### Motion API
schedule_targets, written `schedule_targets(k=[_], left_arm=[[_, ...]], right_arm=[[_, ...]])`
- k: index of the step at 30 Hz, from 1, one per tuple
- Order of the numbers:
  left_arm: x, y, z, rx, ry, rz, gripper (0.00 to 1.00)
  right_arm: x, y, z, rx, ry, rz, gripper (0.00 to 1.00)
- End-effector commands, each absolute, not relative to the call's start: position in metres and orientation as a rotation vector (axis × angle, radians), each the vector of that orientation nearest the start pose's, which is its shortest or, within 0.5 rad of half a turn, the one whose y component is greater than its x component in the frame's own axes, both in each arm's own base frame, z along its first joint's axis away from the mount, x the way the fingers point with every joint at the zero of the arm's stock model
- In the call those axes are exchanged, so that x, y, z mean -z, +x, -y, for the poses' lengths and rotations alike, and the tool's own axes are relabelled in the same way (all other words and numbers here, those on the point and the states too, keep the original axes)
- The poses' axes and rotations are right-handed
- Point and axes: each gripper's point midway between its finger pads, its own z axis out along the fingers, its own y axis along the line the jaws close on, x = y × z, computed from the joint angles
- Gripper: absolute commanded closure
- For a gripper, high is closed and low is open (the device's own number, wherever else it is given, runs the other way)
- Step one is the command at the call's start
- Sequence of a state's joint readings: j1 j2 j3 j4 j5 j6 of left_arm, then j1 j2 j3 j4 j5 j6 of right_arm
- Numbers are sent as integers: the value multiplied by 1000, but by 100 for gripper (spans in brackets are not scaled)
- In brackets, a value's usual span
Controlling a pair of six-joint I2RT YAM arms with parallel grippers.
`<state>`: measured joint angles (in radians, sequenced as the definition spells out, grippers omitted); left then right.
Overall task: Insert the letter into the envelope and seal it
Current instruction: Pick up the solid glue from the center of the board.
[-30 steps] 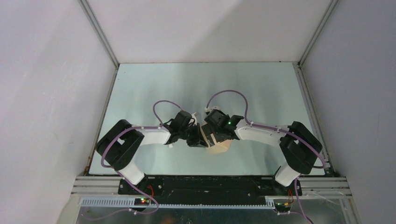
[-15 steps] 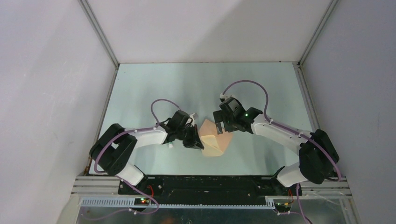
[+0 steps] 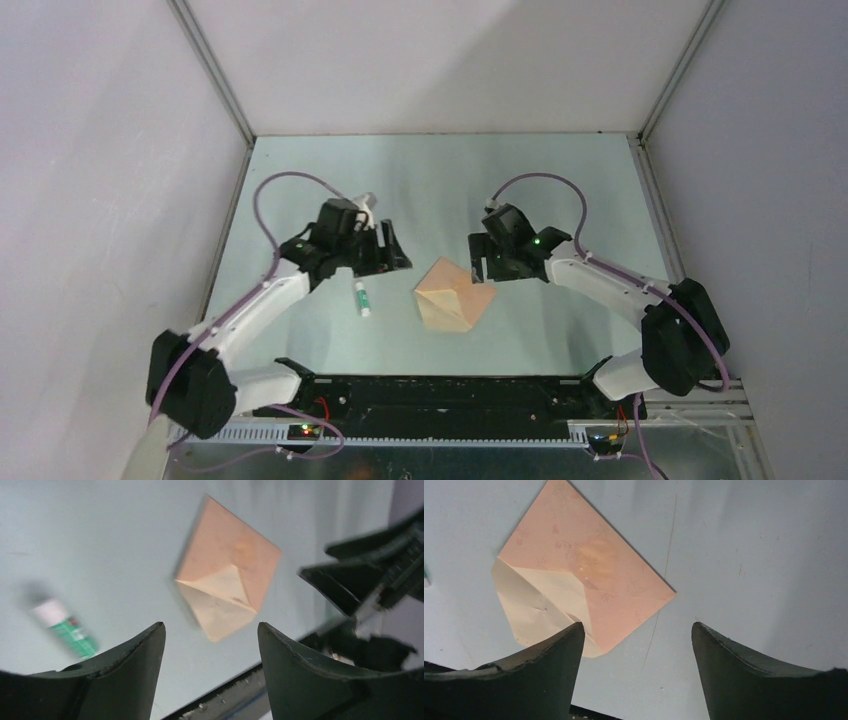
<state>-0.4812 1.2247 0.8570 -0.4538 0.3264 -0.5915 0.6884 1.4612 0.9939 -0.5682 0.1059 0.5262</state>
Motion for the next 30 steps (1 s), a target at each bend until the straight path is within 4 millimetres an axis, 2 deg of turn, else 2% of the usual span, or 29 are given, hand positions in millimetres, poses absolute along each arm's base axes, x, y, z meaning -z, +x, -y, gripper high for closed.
schedule_targets(k=[1,2,4,5,7,8,11,13,16,23,27,30], left_arm=[[-134,253,134,434,-271,-2517,26],[-130,258,109,268,-387,-2487,26],[-123,250,82,89,-458,-2502,25],[-117,245,78,52,-469,-2526,24],[-107,242,81,71,-459,-2547,22],[-105,244,89,128,-449,-2547,22],[-84,238,94,148,-455,-2591,18],[-72,237,95,141,-455,-2620,20],[-54,239,101,137,-441,-2665,25],[-28,247,110,109,-434,-2700,38],[-20,251,115,126,-440,-2710,55],[-13,252,119,133,-427,-2737,58]], right_arm=[[-109,259,-215,-465,-64,-2573,19],[-112,258,-216,-491,-60,-2565,19],[-119,256,-217,-525,-51,-2552,19],[-122,255,-218,-536,-49,-2546,19],[-126,254,-218,-549,-49,-2539,19],[-126,254,-218,-549,-48,-2539,19],[-126,252,-215,-538,-47,-2544,19],[-125,251,-214,-535,-44,-2546,19],[-123,248,-215,-552,-39,-2546,19],[-123,244,-212,-540,-31,-2550,19],[-125,243,-210,-534,-25,-2547,19],[-126,243,-209,-533,-20,-2545,19]])
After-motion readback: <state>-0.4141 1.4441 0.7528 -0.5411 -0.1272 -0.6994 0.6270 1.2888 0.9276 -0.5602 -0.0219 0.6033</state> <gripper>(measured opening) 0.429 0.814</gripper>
